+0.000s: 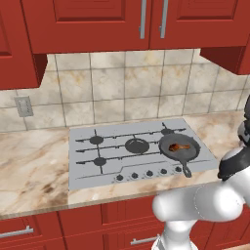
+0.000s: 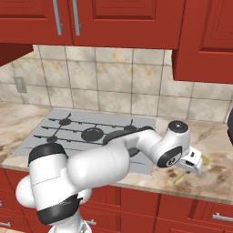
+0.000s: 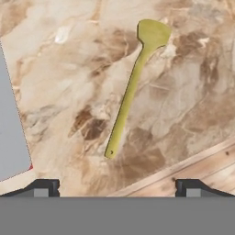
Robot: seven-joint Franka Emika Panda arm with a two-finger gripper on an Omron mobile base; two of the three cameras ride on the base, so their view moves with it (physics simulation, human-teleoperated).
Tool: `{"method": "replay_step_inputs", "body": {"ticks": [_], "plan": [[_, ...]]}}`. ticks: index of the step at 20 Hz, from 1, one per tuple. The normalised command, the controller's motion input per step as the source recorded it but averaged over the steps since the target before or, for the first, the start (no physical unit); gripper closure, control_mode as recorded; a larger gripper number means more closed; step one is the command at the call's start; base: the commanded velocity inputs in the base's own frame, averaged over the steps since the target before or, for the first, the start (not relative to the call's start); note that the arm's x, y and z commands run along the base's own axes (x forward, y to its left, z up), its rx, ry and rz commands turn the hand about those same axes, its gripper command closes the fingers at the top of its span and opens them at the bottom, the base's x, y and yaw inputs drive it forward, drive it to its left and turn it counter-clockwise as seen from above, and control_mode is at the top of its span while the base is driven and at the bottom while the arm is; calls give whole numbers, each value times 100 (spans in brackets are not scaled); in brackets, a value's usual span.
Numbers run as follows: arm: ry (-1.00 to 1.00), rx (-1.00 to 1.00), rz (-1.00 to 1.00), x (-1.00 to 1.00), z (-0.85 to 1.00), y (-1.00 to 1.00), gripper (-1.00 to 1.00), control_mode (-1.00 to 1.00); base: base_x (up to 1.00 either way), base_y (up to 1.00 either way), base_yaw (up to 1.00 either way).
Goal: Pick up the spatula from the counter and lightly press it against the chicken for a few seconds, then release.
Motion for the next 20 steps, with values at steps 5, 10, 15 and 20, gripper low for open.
{"method": "replay_step_inputs", "body": {"ticks": [5, 10, 15, 20], "plan": [[0, 1, 2, 12, -20, -9, -100, -100, 0, 0, 0], [0, 0, 2, 14, -20, -6, -100, -100, 0, 0, 0], [0, 0, 1, 13, -13, -8, -100, -100, 0, 0, 0], [0, 0, 1, 13, -9, -12, -100, -100, 0, 0, 0]]}}
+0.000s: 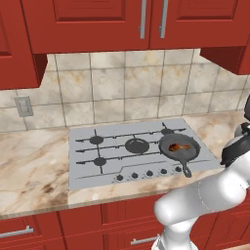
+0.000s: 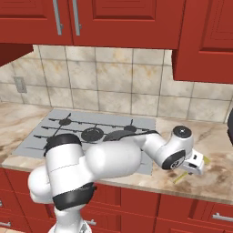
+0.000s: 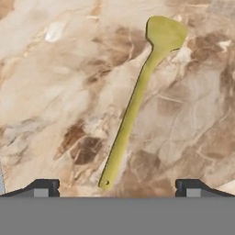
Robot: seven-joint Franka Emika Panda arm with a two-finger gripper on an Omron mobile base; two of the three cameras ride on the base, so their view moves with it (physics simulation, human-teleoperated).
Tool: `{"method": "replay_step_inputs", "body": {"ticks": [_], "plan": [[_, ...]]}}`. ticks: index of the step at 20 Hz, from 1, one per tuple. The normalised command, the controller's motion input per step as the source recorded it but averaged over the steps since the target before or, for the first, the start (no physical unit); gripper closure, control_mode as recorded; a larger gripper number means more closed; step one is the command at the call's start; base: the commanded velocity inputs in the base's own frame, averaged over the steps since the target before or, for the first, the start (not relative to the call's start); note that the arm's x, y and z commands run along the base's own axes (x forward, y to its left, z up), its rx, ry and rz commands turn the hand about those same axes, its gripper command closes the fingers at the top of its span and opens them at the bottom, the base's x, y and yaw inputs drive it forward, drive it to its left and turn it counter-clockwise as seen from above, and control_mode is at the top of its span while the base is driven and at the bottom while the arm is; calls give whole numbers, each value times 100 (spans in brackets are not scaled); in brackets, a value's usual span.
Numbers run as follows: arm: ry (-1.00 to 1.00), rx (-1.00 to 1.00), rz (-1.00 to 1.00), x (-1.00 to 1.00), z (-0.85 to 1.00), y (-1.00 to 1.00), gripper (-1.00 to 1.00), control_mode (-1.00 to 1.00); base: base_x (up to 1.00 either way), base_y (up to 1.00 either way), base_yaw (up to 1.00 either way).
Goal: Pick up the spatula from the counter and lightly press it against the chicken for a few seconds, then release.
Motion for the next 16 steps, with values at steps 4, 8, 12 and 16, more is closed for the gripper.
{"method": "replay_step_inputs", "body": {"ticks": [4, 8, 12, 16], "plan": [[0, 1, 1, 16, -11, -12, -100, -100, 0, 0, 0], [0, 1, 2, 20, -10, -12, -100, -100, 0, 0, 0], [0, 1, 2, 18, -10, -14, -100, -100, 0, 0, 0], [0, 0, 0, 6, -11, -19, -100, -100, 0, 0, 0]]}}
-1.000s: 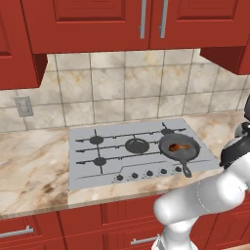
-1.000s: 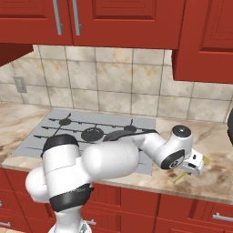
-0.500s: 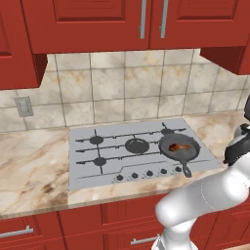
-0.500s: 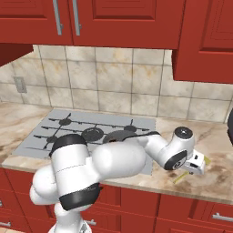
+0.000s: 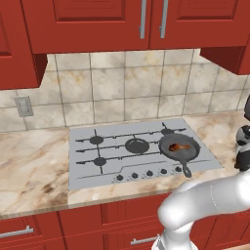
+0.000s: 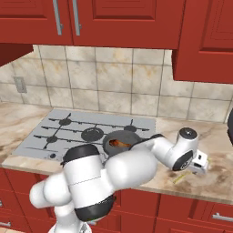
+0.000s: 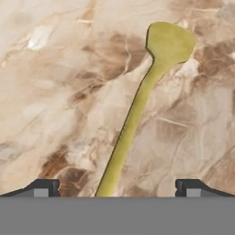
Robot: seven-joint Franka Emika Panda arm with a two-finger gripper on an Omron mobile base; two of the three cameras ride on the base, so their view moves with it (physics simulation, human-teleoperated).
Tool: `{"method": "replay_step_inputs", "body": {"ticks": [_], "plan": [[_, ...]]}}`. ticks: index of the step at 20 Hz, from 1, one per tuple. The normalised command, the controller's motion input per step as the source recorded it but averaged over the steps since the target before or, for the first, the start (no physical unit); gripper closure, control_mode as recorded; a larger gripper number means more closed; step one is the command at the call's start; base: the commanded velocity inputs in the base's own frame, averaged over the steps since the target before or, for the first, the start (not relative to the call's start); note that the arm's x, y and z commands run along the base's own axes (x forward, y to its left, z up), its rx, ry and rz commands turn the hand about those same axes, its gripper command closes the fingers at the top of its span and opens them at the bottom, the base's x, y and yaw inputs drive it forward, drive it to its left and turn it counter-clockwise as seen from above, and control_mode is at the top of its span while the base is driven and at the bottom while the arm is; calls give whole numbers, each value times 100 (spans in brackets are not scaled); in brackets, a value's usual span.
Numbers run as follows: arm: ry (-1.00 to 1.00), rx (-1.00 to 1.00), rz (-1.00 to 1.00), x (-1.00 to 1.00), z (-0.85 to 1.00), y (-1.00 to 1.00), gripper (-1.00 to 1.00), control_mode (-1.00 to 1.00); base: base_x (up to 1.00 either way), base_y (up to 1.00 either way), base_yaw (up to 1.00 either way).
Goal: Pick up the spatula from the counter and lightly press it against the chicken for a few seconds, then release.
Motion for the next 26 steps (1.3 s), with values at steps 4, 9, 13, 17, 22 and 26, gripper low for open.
{"method": "replay_step_inputs", "body": {"ticks": [4, 9, 13, 17, 22, 26], "plan": [[0, 0, 0, 2, -13, -17, -100, -100, 0, 0, 0], [0, 0, 0, 9, -14, -4, -100, -100, 0, 0, 0], [0, 0, 0, 10, -12, 0, -100, -100, 0, 0, 0], [0, 0, 0, 6, -14, -6, -100, -100, 0, 0, 0], [0, 0, 0, 8, -16, -5, -100, -100, 0, 0, 0], [0, 0, 0, 12, -14, 0, -100, -100, 0, 0, 0]]}}
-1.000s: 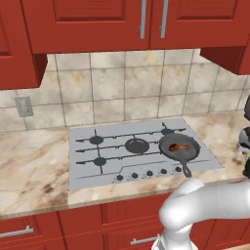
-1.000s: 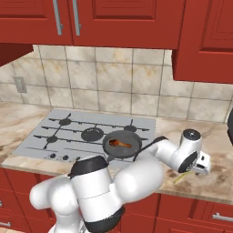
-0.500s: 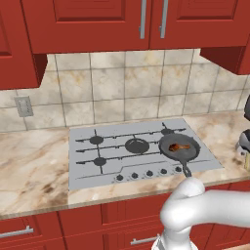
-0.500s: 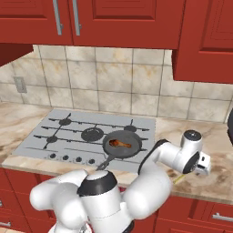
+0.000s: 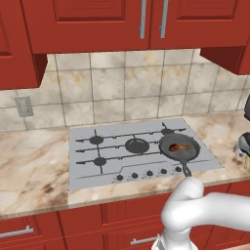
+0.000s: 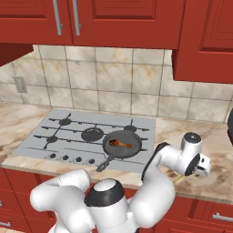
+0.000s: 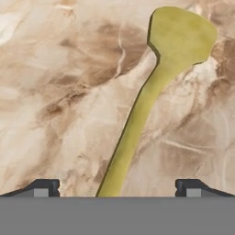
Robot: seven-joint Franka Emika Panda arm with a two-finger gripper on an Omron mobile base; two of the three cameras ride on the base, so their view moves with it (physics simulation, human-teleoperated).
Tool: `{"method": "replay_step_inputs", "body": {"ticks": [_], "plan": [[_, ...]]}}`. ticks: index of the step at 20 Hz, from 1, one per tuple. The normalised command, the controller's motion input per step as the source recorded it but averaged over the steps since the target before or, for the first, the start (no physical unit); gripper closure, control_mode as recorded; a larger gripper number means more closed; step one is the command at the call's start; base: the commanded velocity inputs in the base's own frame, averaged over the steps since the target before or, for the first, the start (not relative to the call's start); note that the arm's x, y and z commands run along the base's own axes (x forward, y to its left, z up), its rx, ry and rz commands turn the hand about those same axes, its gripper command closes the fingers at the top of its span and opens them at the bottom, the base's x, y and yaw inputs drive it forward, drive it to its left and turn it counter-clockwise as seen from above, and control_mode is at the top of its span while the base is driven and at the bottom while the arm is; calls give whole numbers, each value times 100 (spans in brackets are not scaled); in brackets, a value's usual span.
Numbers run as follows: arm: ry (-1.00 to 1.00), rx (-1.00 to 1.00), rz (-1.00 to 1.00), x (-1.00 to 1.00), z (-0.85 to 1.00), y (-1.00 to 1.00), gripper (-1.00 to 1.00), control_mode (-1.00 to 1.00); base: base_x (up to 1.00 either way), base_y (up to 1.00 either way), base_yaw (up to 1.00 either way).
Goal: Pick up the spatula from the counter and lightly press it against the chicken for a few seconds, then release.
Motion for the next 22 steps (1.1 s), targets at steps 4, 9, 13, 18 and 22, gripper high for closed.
{"method": "replay_step_inputs", "body": {"ticks": [4, 9, 13, 18, 22], "plan": [[0, 0, 0, 13, -12, -1, -100, -100, 0, 0, 0], [0, 0, 0, 11, -14, -5, -100, -100, 0, 0, 0], [0, 0, 0, 9, -14, -4, -100, -100, 0, 0, 0], [0, 0, 0, 7, -12, -5, -100, -100, 0, 0, 0], [0, 0, 0, 7, -15, -4, -100, -100, 0, 0, 0]]}}
